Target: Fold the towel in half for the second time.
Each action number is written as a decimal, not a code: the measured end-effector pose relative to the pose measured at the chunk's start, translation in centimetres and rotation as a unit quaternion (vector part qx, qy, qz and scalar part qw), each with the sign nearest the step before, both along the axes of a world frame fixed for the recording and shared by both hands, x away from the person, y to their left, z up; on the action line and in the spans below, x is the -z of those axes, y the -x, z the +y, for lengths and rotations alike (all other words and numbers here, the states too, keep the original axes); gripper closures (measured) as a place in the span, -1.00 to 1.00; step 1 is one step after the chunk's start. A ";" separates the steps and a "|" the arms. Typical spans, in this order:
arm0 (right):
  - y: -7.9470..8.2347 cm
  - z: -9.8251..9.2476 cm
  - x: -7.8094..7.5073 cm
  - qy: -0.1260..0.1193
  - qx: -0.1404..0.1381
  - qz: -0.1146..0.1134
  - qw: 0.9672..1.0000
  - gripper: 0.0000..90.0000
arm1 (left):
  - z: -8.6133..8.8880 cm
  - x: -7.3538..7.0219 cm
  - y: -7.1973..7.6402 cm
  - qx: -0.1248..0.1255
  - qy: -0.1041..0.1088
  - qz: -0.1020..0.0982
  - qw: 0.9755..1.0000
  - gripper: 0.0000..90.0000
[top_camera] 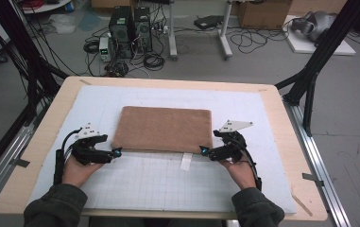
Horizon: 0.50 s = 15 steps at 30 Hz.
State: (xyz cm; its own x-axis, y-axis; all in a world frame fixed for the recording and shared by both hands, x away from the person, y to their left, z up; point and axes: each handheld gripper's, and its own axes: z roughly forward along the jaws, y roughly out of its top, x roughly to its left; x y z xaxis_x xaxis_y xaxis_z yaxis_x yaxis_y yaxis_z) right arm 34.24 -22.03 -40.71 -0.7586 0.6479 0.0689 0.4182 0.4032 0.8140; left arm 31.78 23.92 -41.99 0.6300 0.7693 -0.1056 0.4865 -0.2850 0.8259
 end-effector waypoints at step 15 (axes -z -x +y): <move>1.8 -1.4 -0.3 -0.014 0.005 -0.015 1.000 -0.73 | 0.6 -0.2 2.0 -0.002 0.007 -0.010 1.000 -0.72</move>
